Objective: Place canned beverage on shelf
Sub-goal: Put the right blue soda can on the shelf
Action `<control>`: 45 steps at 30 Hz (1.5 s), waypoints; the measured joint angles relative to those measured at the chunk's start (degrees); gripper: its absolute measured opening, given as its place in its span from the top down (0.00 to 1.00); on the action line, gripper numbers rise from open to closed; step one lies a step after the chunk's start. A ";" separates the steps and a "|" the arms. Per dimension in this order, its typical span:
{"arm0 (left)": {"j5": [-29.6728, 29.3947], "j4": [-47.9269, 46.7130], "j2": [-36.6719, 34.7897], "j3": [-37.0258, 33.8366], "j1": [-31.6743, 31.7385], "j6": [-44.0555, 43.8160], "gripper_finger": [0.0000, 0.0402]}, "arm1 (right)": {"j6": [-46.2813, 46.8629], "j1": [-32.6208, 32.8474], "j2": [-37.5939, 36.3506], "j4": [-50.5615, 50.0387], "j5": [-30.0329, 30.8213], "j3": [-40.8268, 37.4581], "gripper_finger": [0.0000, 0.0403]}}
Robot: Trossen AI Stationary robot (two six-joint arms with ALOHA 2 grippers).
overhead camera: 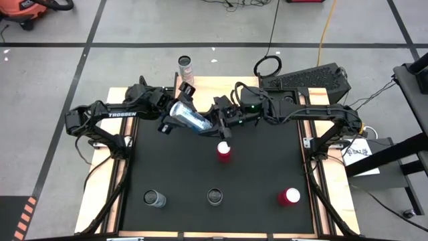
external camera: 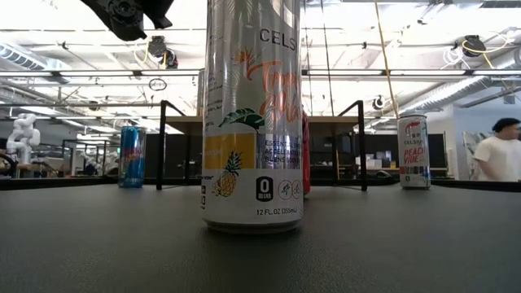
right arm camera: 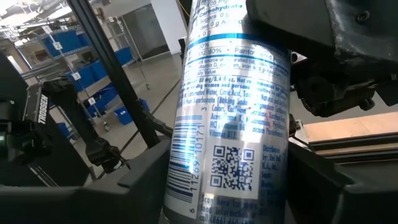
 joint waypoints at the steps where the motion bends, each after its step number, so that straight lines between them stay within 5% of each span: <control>1: -0.02 -0.15 0.01 0.00 0.01 -0.03 0.41 | 0.53 0.00 -0.10 -0.13 0.01 0.00 0.36; 23: -2.23 -3.06 -0.01 -0.02 2.76 -3.06 0.40 | 4.04 -0.17 -7.24 -13.72 -0.94 0.04 0.35; 33: -5.62 -7.42 -0.02 -0.02 4.40 0.91 0.41 | -1.26 -0.02 -12.56 -20.28 10.38 0.04 0.35; 45: -4.92 -9.62 0.02 -0.02 4.72 1.47 0.44 | -0.11 -0.10 -10.77 -20.26 10.49 0.02 0.35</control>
